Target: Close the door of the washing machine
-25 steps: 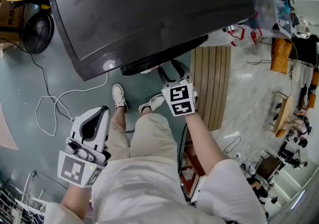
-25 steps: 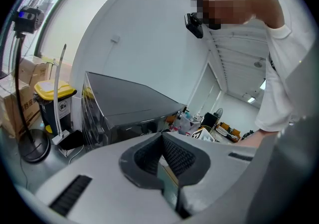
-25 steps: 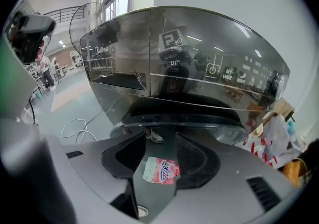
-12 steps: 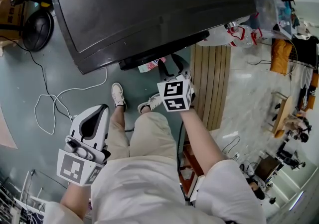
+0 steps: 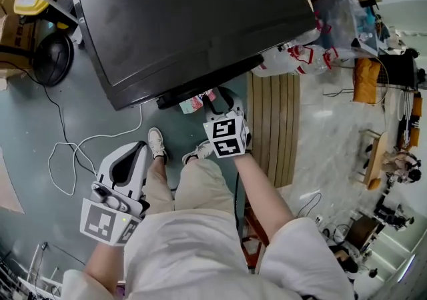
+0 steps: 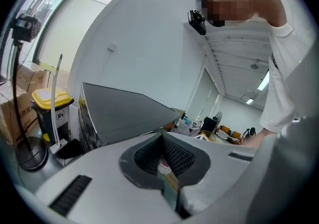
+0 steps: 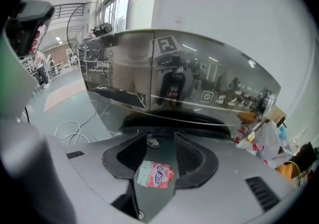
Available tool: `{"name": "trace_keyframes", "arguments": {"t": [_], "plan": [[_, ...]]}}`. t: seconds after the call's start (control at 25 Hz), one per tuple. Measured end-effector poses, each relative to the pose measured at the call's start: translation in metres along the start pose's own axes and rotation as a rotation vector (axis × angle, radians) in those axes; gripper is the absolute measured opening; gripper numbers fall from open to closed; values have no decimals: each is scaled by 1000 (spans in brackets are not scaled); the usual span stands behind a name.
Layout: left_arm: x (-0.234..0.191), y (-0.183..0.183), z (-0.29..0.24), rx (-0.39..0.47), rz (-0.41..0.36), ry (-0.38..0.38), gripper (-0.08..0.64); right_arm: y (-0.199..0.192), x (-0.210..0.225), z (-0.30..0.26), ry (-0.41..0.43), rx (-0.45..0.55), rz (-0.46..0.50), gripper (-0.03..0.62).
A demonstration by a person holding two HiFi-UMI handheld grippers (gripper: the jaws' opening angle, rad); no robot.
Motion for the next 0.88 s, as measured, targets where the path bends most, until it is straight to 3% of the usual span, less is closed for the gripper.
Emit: {"name": "trace_keyframes", "arguments": {"t": [0.2,0.4,0.72,0.88], "plan": [[14,29,6,34,-38,-19,5,24,4,47,-38,50,20,144],[31,56,13,67,-96,-65,4,39,10,107,-106,107,-9,70],[61,109,21,160,-215,-119,4,61,31,190,-213,213,-62,32],[79,125,22,199,-247,-127,5,71,43,221,-215,285,-110,-1]]}}
Point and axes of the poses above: the fingertips, and each gripper's own axes: z backward along the fingers, x to its right, y out of its top, the point moved 5 cm from there along z, backward along the fingers, and after that the axes turned 4 degrees about -x, right-handed, at the moved point
